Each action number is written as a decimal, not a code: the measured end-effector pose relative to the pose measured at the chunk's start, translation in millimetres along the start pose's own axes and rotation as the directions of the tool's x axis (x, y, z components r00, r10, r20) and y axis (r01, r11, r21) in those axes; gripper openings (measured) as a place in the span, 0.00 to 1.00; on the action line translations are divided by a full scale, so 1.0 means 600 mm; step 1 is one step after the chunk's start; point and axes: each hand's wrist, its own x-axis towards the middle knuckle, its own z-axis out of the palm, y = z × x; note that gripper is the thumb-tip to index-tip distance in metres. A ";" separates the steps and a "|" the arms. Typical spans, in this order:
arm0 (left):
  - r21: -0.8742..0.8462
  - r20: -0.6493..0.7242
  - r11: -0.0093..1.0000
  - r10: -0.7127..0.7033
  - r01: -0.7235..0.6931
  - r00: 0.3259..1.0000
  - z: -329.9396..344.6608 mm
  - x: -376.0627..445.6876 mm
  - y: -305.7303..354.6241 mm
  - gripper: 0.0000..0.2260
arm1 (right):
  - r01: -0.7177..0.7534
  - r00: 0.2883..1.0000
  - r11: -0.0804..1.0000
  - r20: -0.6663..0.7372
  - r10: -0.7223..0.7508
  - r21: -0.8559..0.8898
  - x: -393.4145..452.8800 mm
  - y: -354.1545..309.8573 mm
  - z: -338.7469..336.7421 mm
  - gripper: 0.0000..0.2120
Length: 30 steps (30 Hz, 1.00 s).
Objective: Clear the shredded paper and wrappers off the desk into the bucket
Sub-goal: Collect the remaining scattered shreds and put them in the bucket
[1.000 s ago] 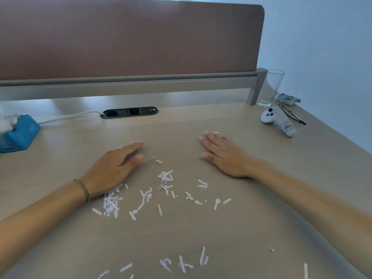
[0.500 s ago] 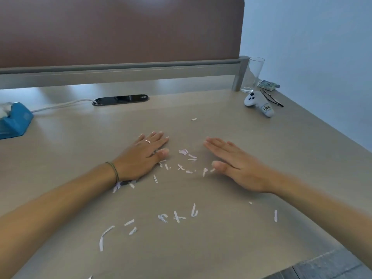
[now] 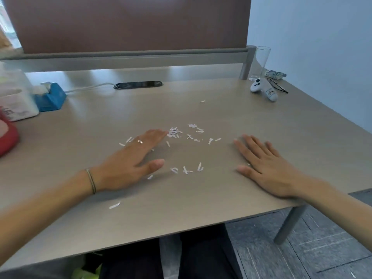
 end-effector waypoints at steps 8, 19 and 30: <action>0.300 0.076 0.950 -0.114 0.086 0.991 -0.005 -0.154 0.025 0.47 | 0.095 0.995 0.995 0.009 -0.095 0.043 0.138 -0.091 -0.016 0.42; 0.315 0.004 0.885 -0.364 0.344 0.932 0.013 -0.064 -0.031 0.46 | 0.366 0.929 0.892 -0.057 -0.364 0.266 0.189 -0.157 -0.023 0.32; 0.292 0.053 0.934 -0.231 0.206 0.971 0.037 0.103 -0.044 0.39 | 0.154 0.988 0.982 -0.023 -0.153 0.110 0.090 -0.114 -0.009 0.41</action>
